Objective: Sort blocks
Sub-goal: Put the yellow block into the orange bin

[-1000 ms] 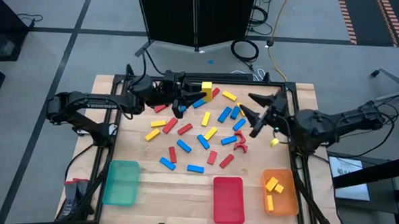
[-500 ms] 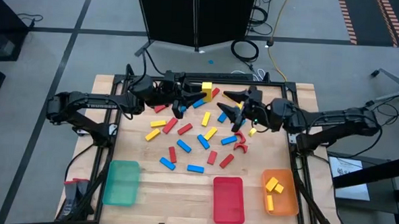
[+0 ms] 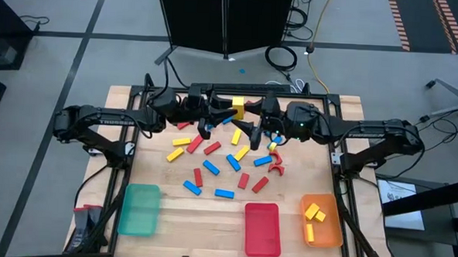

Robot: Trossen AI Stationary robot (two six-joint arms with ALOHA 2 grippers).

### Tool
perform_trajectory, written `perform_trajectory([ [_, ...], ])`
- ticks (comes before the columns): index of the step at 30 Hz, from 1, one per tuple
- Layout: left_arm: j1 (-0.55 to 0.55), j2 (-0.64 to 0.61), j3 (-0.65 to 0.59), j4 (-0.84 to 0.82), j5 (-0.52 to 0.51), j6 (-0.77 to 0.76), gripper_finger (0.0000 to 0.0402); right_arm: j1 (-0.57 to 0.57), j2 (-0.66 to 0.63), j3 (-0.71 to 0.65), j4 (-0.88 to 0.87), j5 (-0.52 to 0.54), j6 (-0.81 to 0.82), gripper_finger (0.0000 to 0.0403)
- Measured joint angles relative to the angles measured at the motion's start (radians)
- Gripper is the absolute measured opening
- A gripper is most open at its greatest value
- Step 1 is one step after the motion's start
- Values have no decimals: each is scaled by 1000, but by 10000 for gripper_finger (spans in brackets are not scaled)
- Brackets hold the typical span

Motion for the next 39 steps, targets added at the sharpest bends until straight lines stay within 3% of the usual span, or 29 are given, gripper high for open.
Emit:
perform_trajectory([
  [14,0,0,0,0,0,1,125,0,-18,10,-6,3,-65,233],
  [23,0,-1,0,6,19,18,125,0,-20,11,-8,-8,-65,117],
  [34,0,-1,0,5,25,9,125,-10,-20,11,-17,-3,-69,117],
  [36,1,0,0,2,54,11,149,-9,-20,11,-24,0,-71,117],
  [39,1,-1,0,-19,73,-10,236,-9,-32,10,-51,11,-92,117],
])
